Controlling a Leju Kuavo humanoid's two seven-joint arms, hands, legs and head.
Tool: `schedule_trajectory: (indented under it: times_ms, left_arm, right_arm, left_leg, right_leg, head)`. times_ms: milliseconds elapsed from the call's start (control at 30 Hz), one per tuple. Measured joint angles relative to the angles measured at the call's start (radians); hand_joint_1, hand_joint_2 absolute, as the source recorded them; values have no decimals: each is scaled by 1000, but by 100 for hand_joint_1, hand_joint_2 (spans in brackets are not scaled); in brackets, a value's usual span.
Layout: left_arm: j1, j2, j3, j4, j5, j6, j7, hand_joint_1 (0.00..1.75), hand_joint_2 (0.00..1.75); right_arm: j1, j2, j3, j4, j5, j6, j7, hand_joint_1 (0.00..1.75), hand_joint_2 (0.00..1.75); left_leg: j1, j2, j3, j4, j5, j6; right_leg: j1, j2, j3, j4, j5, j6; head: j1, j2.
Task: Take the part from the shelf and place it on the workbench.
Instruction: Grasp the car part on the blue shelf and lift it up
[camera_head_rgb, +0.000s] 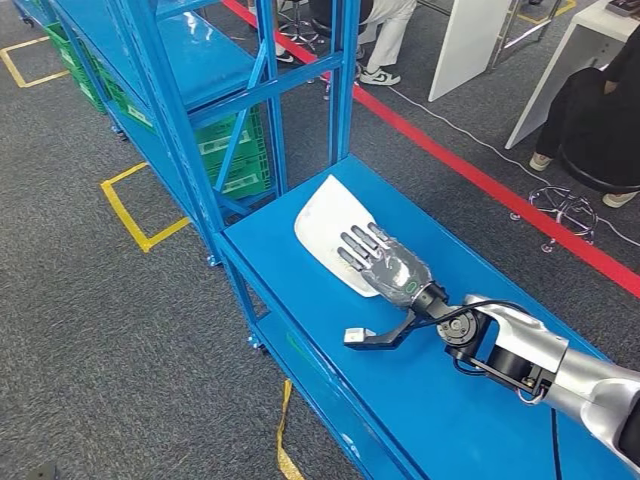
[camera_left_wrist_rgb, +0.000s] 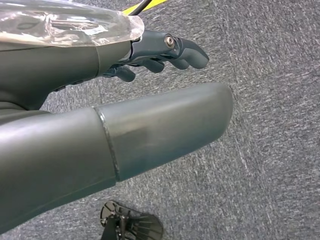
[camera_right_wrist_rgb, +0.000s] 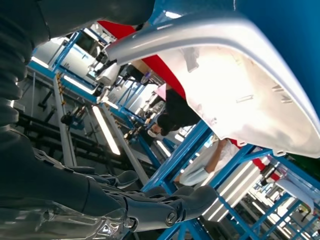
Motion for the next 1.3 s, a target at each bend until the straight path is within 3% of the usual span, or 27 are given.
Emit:
schedule_trajectory:
  times_ms: [167, 300, 667, 700, 800, 833, 1300]
  left_arm:
    - [0, 0, 0, 0, -2, -1, 1, 0, 0]
    - [-1, 0, 0, 0, 1, -4, 4, 0, 0]
    - [-1, 0, 0, 0, 0, -4, 4, 0, 0]
    - [-1, 0, 0, 0, -1, -4, 4, 0, 0]
    - [-2, 0, 0, 0, -7, -6, 6, 0, 0]
    - [-3, 0, 0, 0, -8, -7, 7, 0, 0]
    - [-29, -7, 0, 0, -31, -15, 22, 0, 0]
  right_arm:
    - [0, 4, 0, 12, -14, 2, -3, 0, 175]
    - [0, 31, 1, 53, -113, 46, -12, 0, 175]
    - [0, 61, 4, 91, -128, 43, -18, 0, 175]
    - [0, 63, 5, 95, -129, 39, -20, 7, 175]
    - [0, 72, 11, 110, -130, 14, -26, 138, 175]
    - [0, 76, 14, 117, -129, 4, -27, 175, 175]
    - [-9, 102, 32, 210, -118, -54, -27, 175, 175]
  left_leg:
    - [0, 0, 0, 0, 0, 0]
    - [0, 0, 0, 0, 0, 0]
    - [0, 0, 0, 0, 0, 0]
    - [0, 0, 0, 0, 0, 0]
    - [0, 0, 0, 0, 0, 0]
    - [0, 0, 0, 0, 0, 0]
    - [0, 0, 0, 0, 0, 0]
  right_leg:
    - [0, 0, 0, 0, 0, 0]
    - [0, 0, 0, 0, 0, 0]
    - [0, 0, 0, 0, 0, 0]
    - [0, 0, 0, 0, 0, 0]
    - [0, 0, 0, 0, 0, 0]
    - [0, 0, 0, 0, 0, 0]
    - [0, 0, 0, 0, 0, 0]
  head:
    - [0, 0]
    - [0, 0]
    - [0, 0]
    - [0, 0]
    - [0, 0]
    - [0, 0]
    - [0, 0]
